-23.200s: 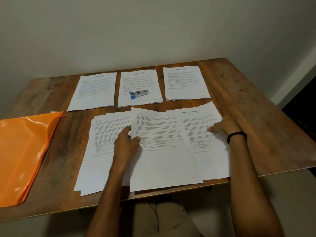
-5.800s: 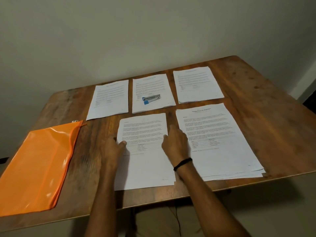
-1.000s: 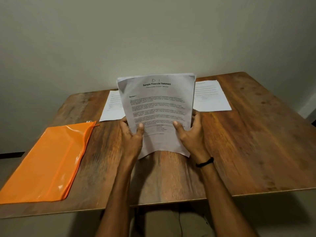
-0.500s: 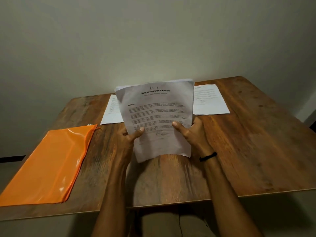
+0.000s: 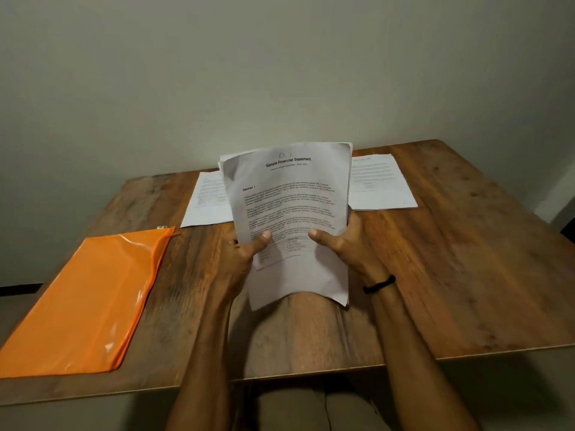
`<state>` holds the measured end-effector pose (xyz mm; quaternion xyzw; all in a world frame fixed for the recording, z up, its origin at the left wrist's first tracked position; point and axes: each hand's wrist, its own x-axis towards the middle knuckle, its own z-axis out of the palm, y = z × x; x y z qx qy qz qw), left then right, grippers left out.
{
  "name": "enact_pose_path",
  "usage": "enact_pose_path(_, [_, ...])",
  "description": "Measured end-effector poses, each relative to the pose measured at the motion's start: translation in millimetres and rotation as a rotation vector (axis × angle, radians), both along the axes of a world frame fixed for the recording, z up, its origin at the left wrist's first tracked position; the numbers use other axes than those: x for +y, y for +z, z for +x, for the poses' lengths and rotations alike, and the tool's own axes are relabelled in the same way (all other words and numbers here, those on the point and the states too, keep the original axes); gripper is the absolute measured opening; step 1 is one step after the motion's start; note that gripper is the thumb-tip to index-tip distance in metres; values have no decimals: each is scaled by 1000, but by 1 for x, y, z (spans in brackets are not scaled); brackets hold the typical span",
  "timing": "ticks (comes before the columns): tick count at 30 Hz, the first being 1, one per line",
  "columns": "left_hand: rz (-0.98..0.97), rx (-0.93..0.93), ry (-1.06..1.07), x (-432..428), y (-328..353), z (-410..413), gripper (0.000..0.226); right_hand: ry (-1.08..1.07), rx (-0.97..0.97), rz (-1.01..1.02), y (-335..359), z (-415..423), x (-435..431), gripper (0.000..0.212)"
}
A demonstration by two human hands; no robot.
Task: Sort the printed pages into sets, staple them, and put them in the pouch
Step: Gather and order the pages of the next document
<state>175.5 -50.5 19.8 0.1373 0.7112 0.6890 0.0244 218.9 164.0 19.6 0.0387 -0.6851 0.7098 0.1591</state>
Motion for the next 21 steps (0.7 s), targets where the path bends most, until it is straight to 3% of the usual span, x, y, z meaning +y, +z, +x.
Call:
enact_pose_path(5, [13,92,63,5,9,4,42,-89,8,22,6,-3,-1,35])
enact_pose_path(11, [25,0,33,9,4,5,30,-103,-88,71,-5,1,-2,26])
enact_pose_path(15, [70,-31,34,6,11,-4,54,-128,-7,84,5,1,0,30])
enact_pose_path(21, [-21,-54,10,4,2,-6,35,-121,-38,83,-5,-1,1,27])
